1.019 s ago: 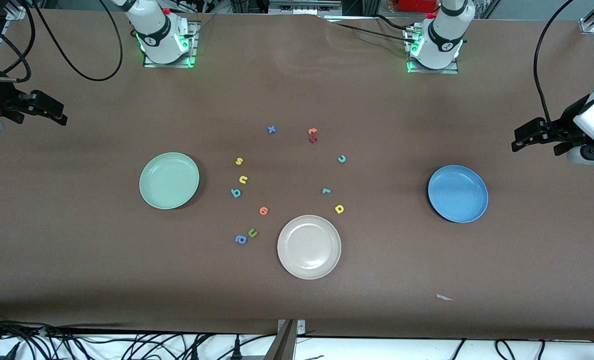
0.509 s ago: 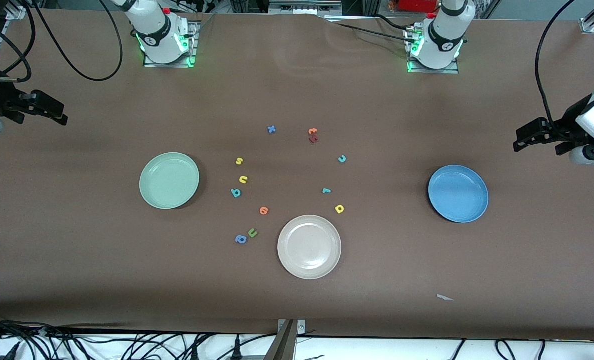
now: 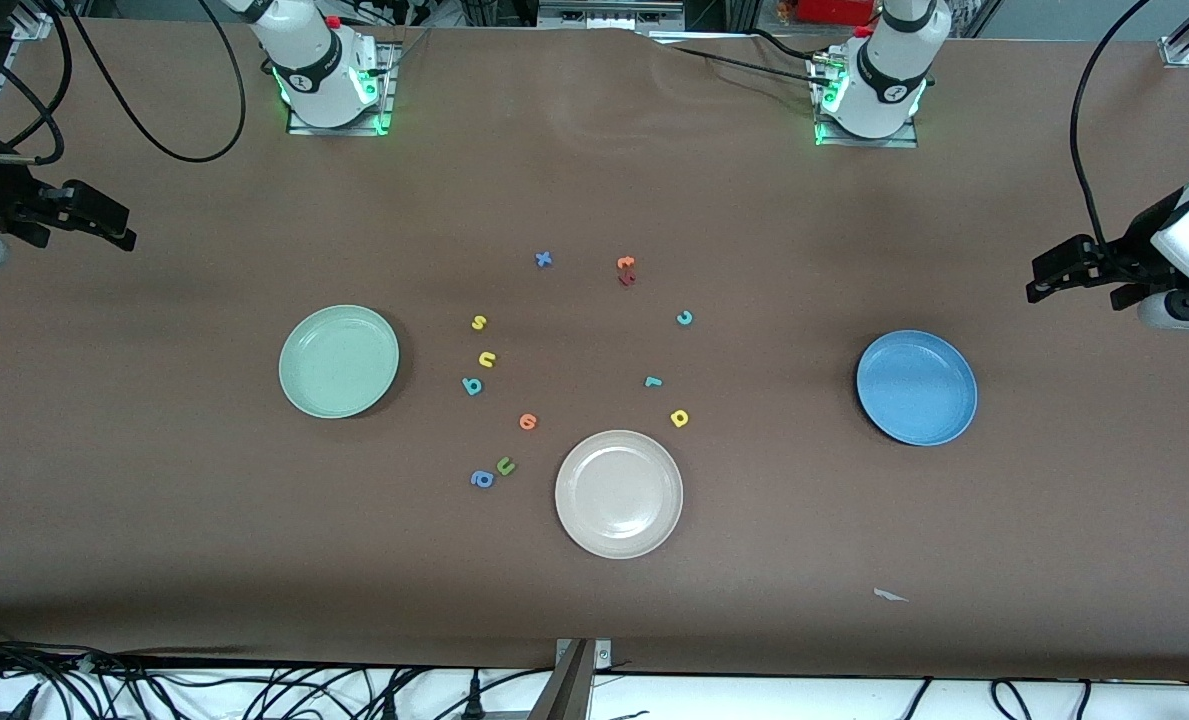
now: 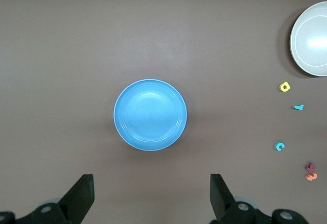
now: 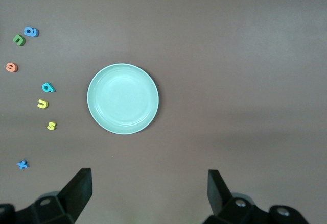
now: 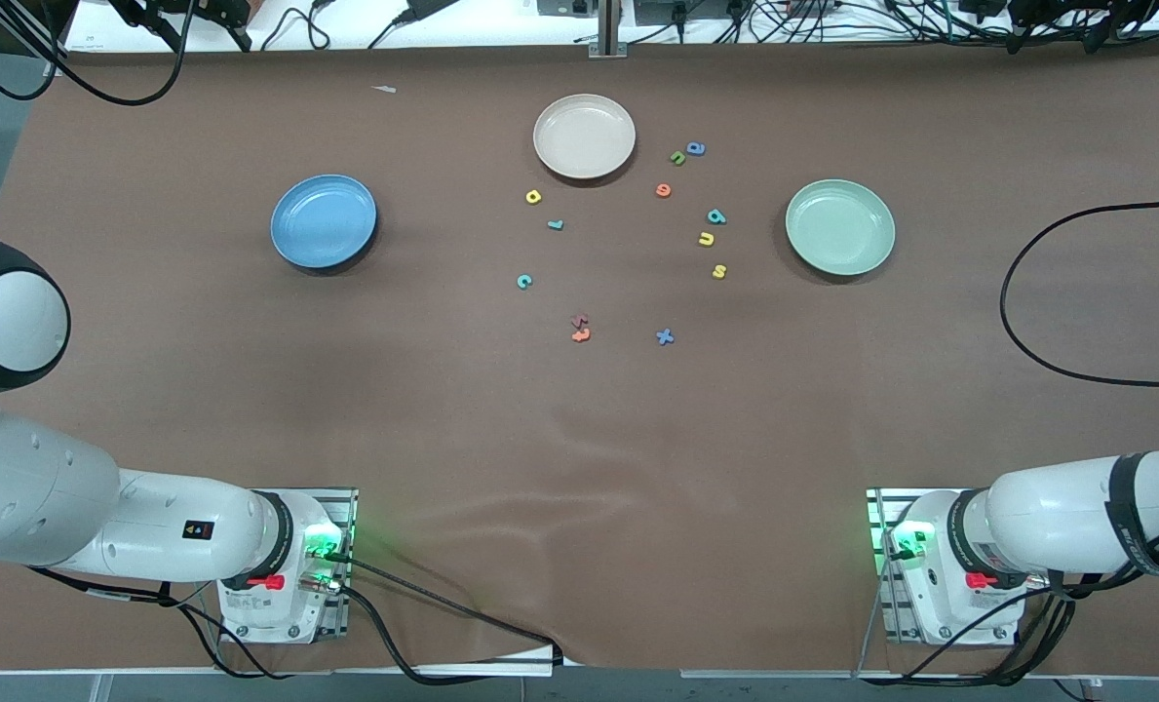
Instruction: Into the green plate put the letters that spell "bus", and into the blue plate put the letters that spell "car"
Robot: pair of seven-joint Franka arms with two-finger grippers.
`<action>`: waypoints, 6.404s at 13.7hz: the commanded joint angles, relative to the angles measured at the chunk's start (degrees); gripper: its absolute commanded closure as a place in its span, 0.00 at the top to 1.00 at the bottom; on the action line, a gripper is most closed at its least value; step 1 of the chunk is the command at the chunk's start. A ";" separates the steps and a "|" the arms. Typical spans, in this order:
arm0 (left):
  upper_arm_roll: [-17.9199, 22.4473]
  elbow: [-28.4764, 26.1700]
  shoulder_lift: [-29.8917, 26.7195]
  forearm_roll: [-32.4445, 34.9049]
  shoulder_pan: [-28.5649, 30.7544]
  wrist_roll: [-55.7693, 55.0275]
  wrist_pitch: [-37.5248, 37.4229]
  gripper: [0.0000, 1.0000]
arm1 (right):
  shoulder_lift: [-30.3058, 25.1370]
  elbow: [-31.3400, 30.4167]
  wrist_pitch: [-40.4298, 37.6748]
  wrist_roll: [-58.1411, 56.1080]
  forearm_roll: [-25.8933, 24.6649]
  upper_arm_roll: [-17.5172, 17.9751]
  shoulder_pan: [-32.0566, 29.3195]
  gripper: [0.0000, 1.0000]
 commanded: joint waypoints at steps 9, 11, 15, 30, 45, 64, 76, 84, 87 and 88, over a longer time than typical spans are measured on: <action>-0.11 0.15 -0.16 1.85 -0.04 1.00 -0.65 1.00 | -0.22 0.75 -0.99 -1.01 0.31 0.04 0.15 1.00; -0.11 0.24 -0.16 1.85 -0.04 1.00 -0.65 1.00 | -0.39 0.75 -1.42 -1.01 0.39 0.04 0.15 1.00; -0.03 0.24 -0.07 1.85 -0.04 1.00 -0.74 1.00 | -0.39 0.84 -2.75 -0.66 0.31 0.04 0.15 1.00; -0.03 0.24 0.10 1.85 -0.04 0.91 -0.65 1.00 | -0.57 0.75 -2.92 -0.13 0.22 0.92 0.15 1.00; -0.03 0.24 0.19 1.85 -0.04 0.91 -0.65 1.00 | -0.22 0.93 -2.13 0.31 -0.40 2.42 -0.03 1.00; -0.20 0.15 1.33 1.85 -0.22 0.91 -0.47 1.00 | 33.60 0.40 34.33 46.36 -1.01 3.12 24.05 1.00; -7.58 -0.64 7.66 -0.17 -1.36 -2.51 -0.03 1.00 | 40.48 -2.06 42.86 42.41 -5.58 2.68 27.22 0.72; -19.79 -7.02 13.99 -2.10 -2.86 -22.44 13.54 1.00 | 41.62 -2.06 43.92 41.97 -5.67 2.68 27.31 0.61; -26.45 -16.60 13.90 -1.41 -3.03 -30.07 26.46 1.00 | 42.15 -2.15 44.19 41.97 -5.67 2.68 27.31 0.61; -28.74 -19.85 14.16 -1.14 -3.03 -32.89 31.29 1.00 | 42.15 -2.15 44.54 41.97 -5.58 2.68 27.31 0.60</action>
